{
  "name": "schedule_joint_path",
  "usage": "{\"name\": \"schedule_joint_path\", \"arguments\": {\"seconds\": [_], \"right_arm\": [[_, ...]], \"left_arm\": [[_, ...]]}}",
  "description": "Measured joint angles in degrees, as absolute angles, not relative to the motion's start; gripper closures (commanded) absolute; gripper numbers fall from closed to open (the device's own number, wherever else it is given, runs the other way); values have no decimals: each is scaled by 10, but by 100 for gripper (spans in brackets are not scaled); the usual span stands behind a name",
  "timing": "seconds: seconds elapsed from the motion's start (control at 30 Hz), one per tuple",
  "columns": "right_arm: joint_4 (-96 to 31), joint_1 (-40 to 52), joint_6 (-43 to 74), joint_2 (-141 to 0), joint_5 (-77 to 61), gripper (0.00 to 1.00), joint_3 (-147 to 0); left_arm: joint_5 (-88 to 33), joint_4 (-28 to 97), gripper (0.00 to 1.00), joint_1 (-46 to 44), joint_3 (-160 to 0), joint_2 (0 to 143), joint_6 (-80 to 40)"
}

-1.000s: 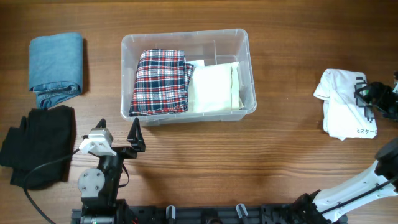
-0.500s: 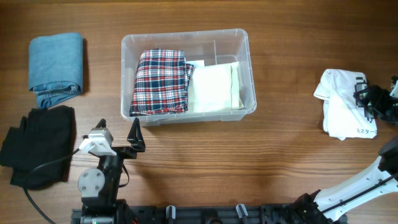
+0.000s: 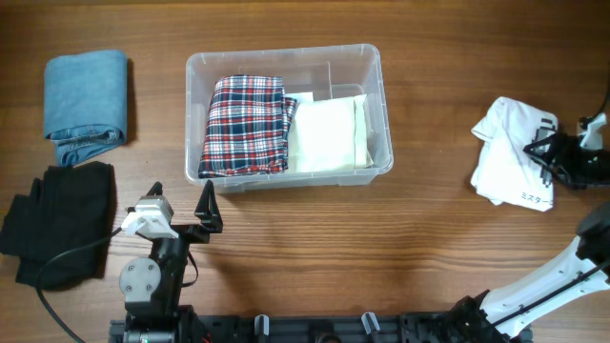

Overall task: Pack container
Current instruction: 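Lift the white T-shirt and carry it left toward the container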

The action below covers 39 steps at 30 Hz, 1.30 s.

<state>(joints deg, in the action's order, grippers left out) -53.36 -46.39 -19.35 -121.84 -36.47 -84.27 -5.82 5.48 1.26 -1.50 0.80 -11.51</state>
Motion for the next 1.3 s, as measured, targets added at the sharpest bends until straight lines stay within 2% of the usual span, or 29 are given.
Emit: {"name": "schedule_joint_path", "arguments": {"seconds": [0.07, 0.37, 0.47, 0.57, 0.67, 1.0, 1.3], "right_arm": [[-533, -462, -193, -1218, -374, 49, -843], [-467, -422, -192, -1218, -382, 50, -843], [-427, -395, -192, -1219, -381, 55, -842], [-410, -375, -184, -1219, -373, 73, -842], [-403, -363, -177, -1219, -361, 96, -842], [-401, -362, -103, -1219, -358, 96, -843], [-451, -340, -88, -1200, -393, 96, -843]], "left_arm": [[-58, 55, 0, 13, -15, 8, -115], [-58, 55, 0, 13, -15, 8, -115], [-58, 55, 0, 13, -15, 8, -115], [-58, 55, 0, 13, -15, 8, -115], [-58, 55, 0, 13, -15, 8, -115], [-58, 55, 0, 13, -15, 8, -115], [-58, 55, 0, 13, -15, 8, -115]]}}
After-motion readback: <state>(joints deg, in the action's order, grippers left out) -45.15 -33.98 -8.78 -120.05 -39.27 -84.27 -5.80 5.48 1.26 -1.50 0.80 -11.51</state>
